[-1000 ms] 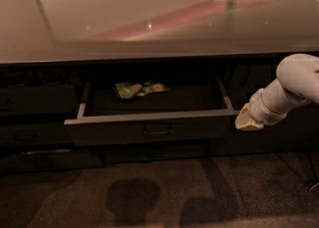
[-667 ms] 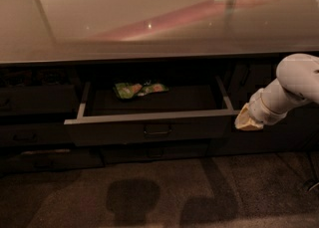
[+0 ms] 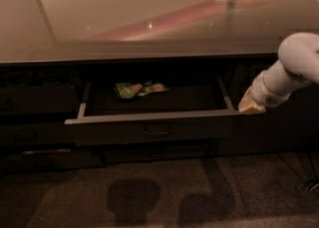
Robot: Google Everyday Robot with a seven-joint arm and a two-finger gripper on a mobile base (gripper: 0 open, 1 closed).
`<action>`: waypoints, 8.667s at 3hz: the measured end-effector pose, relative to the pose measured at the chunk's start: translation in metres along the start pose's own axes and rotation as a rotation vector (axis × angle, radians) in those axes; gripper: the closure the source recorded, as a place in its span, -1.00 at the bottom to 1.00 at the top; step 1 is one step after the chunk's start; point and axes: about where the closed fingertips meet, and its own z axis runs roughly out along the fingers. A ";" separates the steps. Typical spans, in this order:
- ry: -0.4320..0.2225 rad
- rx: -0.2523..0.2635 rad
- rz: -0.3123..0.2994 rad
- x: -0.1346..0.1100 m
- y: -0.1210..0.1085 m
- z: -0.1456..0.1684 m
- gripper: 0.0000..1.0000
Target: Open top drawer
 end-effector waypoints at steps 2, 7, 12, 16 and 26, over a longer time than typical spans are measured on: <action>0.006 0.057 0.039 -0.007 -0.035 -0.028 1.00; -0.338 -0.239 0.022 -0.006 -0.043 0.029 1.00; -0.239 -0.255 0.006 -0.063 -0.100 0.086 1.00; -0.265 -0.116 0.026 -0.008 -0.052 0.058 1.00; -0.169 -0.220 -0.032 -0.061 -0.038 0.122 1.00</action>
Offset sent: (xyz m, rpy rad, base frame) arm 0.0202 -0.0064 0.0269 -0.0069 -0.0308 -0.0416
